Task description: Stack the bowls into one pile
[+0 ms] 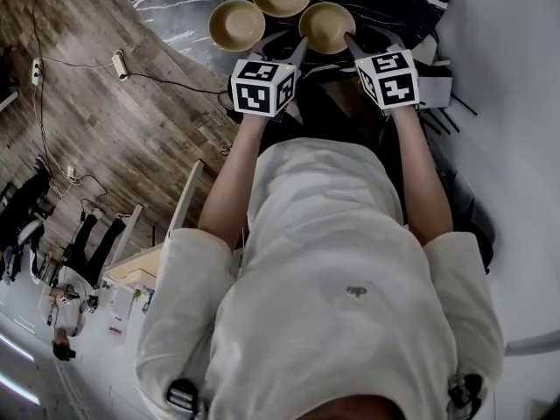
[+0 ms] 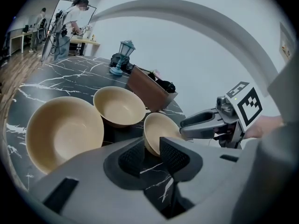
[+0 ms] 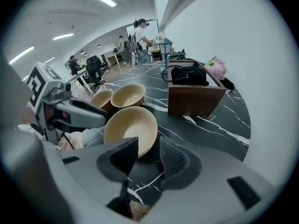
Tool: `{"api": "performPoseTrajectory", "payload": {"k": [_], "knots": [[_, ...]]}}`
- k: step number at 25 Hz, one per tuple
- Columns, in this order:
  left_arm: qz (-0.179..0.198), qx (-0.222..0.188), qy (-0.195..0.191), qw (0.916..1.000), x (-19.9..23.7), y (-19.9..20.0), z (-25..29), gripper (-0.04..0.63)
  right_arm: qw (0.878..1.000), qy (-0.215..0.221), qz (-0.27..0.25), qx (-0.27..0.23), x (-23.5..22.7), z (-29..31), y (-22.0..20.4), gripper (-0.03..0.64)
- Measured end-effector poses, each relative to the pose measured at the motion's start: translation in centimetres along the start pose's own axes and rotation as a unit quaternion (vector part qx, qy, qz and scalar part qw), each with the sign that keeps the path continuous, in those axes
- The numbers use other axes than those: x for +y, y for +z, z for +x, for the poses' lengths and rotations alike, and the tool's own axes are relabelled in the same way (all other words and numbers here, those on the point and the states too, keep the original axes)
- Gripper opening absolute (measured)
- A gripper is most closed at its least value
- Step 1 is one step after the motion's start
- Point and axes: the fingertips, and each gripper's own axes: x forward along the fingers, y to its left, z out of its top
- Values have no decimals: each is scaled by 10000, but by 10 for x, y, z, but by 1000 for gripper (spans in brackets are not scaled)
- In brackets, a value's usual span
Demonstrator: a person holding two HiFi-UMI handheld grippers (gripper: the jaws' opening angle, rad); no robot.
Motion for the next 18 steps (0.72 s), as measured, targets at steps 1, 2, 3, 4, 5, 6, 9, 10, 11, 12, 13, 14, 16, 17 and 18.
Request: {"api": "performPoseTrajectory", "payload": {"k": [1, 2, 3, 4, 5, 6, 9, 10, 11, 12, 13, 14, 16, 17, 18], "knots": [[0, 15, 0, 10000, 0, -1, 2, 101, 10000, 10, 25, 10, -1, 1, -1, 147], [7, 31, -1, 10000, 0, -1, 3, 101, 10000, 11, 40, 30, -2, 3, -2, 144], [22, 46, -6, 10000, 0, -1, 4, 101, 10000, 5, 47, 56, -3, 4, -3, 143], [42, 64, -13, 10000, -1, -2, 5, 100, 10000, -1, 48, 84, -5, 6, -5, 141], [64, 82, -16, 9999, -2, -3, 6, 97, 9999, -2, 52, 106, -5, 6, -6, 137], [82, 95, -10, 9999, -3, -4, 7, 93, 9999, 8, 59, 118, -5, 7, -7, 133], [85, 93, 19, 9999, -2, -5, 9, 80, 9999, 80, 81, 108, -5, 9, -7, 124], [78, 89, 20, 9999, -2, -4, 9, 77, 9999, 99, 73, 108, -5, 10, -7, 121], [75, 86, 18, 9999, -1, -4, 10, 77, 9999, 115, 61, 112, -4, 10, -7, 118], [76, 84, 15, 9999, -1, -5, 10, 75, 9998, 131, 51, 117, -4, 11, -7, 115], [80, 83, 11, 9999, -1, -5, 9, 75, 9998, 150, 45, 121, -3, 11, -7, 110], [83, 83, 5, 9999, -1, -5, 9, 75, 9998, 170, 43, 122, -2, 11, -8, 109], [91, 81, -4, 9999, -1, -5, 9, 74, 9997, 201, 36, 119, -1, 12, -7, 101], [97, 83, -2, 9999, 0, -4, 10, 74, 9997, 209, 29, 116, -1, 12, -7, 98], [104, 86, 3, 9999, 0, -4, 10, 74, 9997, 212, 23, 112, -1, 13, -7, 98]]}}
